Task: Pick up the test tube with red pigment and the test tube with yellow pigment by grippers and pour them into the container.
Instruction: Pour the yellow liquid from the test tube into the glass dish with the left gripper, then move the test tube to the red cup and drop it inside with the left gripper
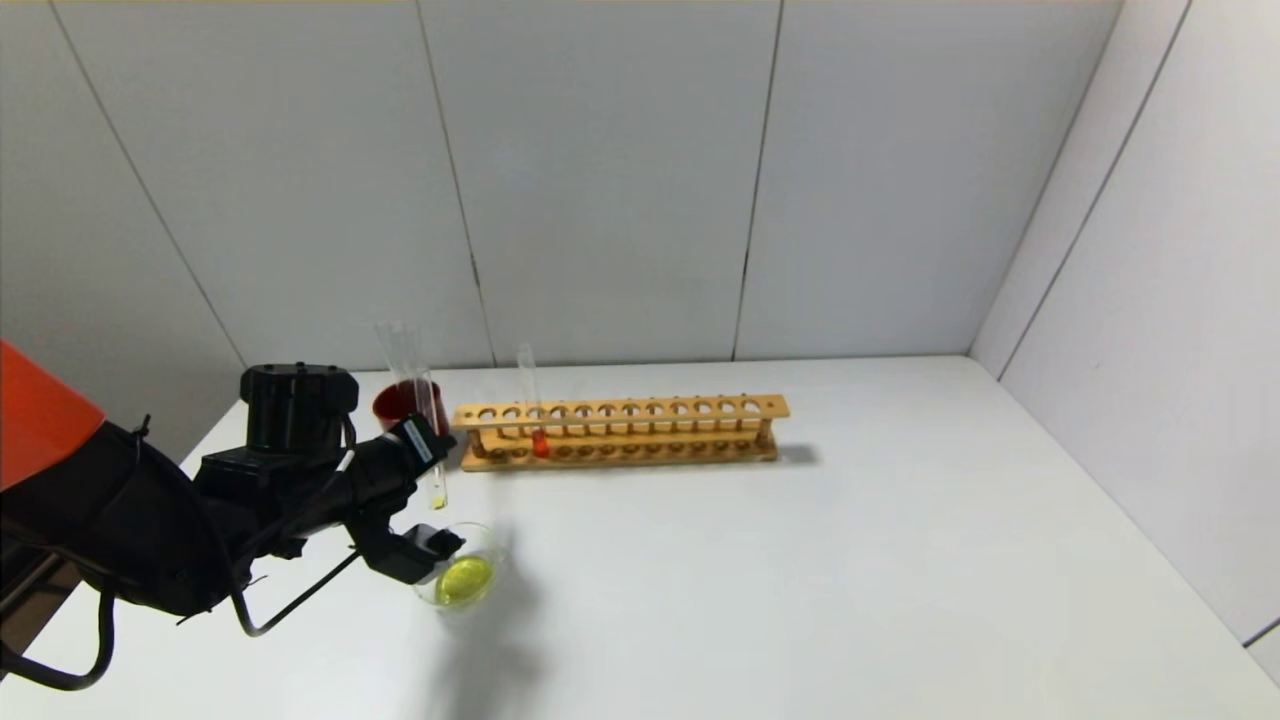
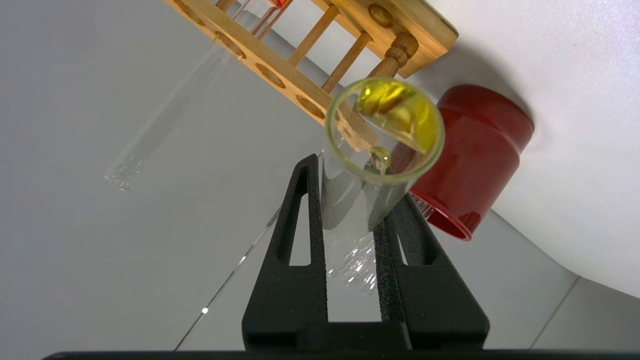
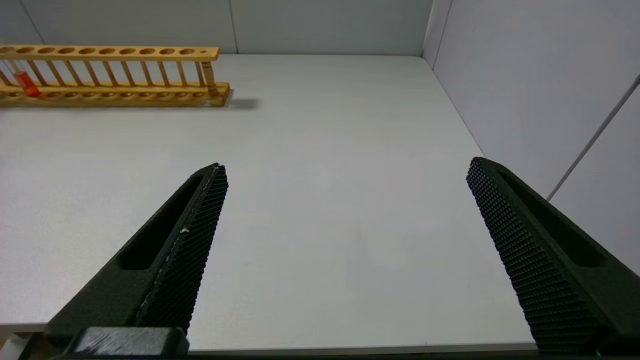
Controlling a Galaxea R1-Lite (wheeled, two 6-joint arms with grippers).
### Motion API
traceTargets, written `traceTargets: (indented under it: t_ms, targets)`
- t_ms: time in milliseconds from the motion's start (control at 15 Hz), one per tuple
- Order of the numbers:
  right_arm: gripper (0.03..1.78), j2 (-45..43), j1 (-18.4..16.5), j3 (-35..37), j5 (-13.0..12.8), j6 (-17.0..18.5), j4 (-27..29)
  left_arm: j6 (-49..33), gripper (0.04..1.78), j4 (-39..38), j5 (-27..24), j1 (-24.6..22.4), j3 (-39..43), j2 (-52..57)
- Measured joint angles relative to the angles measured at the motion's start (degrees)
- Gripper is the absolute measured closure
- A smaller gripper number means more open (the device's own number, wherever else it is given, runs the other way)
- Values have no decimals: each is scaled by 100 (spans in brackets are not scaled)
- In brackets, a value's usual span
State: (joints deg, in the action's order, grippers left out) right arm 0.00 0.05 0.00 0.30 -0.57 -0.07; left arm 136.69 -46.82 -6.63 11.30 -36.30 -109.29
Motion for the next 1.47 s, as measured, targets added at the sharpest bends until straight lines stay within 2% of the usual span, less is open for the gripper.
traceTargets:
  t_ms: [533, 733, 933, 1133, 1333, 1467]
  targets:
    - [6, 0, 0, 0, 0, -2, 0, -141, 150, -24, 16, -6, -24, 100]
    - [6, 0, 2, 0, 0, 0, 0, -1012, 150, -26, 121, -54, -62, 279]
    - [6, 0, 5, 0, 0, -2, 0, -2473, 150, 80, 521, -78, -265, 549]
    - [6, 0, 0, 0, 2, -2, 0, -4389, 150, 571, 1200, -74, -1126, 805]
    - [6, 0, 2, 0, 2, -2, 0, -6379, 150, 1690, 1570, -127, -2617, 940]
    - [6, 0, 5, 0, 0, -2, 0, -7859, 150, 2994, 1534, -254, -3718, 1007]
